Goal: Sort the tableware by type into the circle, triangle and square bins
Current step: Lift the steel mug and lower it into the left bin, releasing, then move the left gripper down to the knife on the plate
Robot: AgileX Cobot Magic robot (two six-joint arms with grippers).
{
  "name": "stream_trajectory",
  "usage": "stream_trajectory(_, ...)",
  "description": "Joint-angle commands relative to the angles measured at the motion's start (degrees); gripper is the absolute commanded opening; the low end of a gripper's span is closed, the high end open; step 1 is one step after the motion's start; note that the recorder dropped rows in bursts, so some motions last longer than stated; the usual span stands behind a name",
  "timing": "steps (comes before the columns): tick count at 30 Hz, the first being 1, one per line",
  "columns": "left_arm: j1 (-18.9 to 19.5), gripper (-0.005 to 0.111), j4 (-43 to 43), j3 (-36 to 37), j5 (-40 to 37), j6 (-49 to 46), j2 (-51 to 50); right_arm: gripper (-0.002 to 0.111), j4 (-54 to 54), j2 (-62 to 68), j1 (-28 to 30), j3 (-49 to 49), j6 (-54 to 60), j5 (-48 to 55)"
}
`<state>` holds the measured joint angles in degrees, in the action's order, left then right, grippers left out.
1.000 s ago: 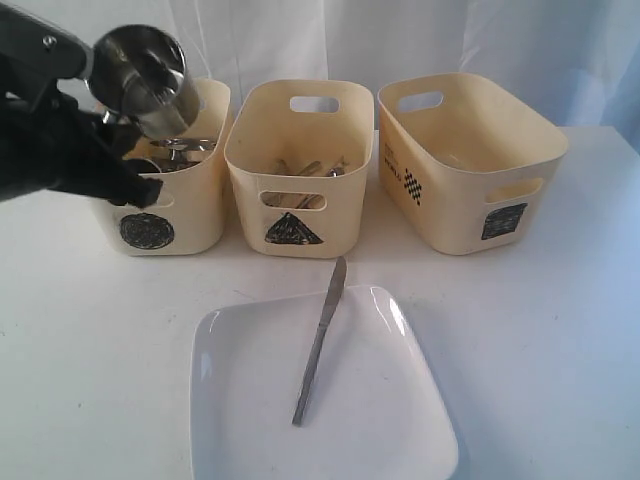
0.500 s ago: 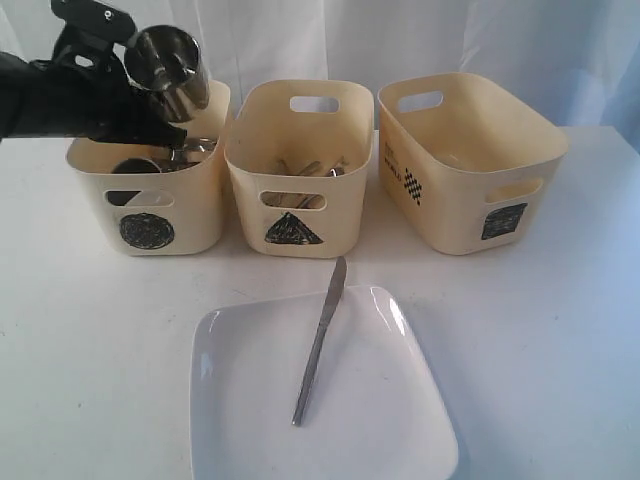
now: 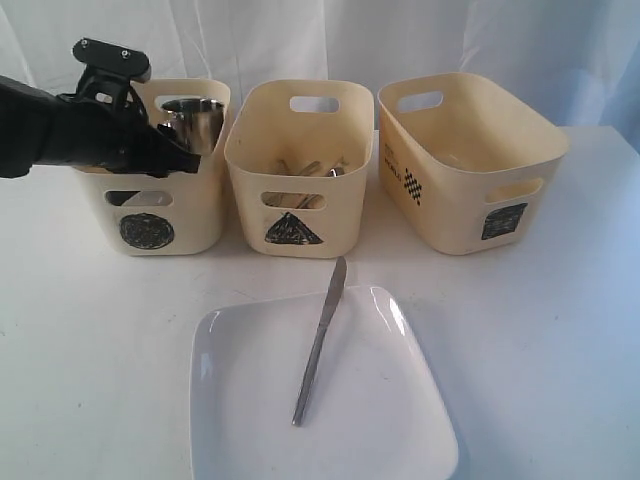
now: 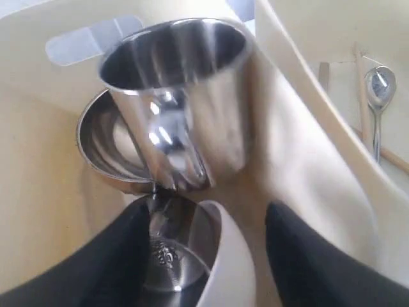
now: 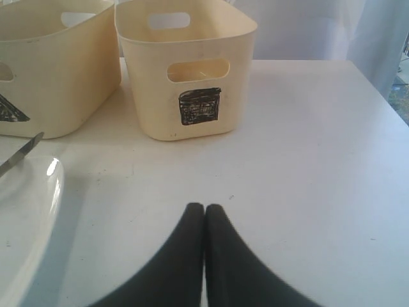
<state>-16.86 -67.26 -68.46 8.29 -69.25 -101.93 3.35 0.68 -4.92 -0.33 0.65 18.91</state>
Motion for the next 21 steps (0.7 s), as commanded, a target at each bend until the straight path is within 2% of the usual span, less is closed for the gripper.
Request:
stream_trajectory(1,0.17,0.064,-2.53,-0.35,-0.46,0.32,2.24,0.000,-0.40,-0.20,0.39,0.33,-0.30,-0.51)
stream_trajectory(4,0.17,0.064,-3.15,-0.35,-3.89,0.49,5.04,0.000,-0.40,-0.20,0.39,0.33,-0.30,-0.51)
stream_trajectory(7,0.17,0.063,-3.57,-0.35,-12.89,2.05,8.97,0.000,-0.40,-0.20,0.39,0.33,-0.30,-0.51)
stream_trajectory(10,0.17,0.056,-1.41,-0.25,-24.31,5.02,11.83,0.000,-0.40,-0.20,0.39,0.33,-0.30,-0.51)
stream_trajectory(12,0.17,0.052,3.06,-0.25,-32.62,7.97,12.92,0.000,-0.40,-0.20,0.39,0.33,-0.30,-0.51)
stream_trajectory(15,0.17,0.051,13.00,-0.25,-41.20,17.14,13.25,0.000,-0.40,-0.20,0.39,0.33,-0.30,-0.51)
stream_trajectory(18,0.17,0.051,23.34,-0.25,-45.68,26.30,13.25,0.000,-0.40,-0.20,0.39,0.33,-0.30,-0.51)
stream_trajectory(21,0.17,0.051,26.73,-0.12,-51.56,30.77,13.25,0.000,-0.40,-0.20,0.39,0.33,-0.30,-0.51)
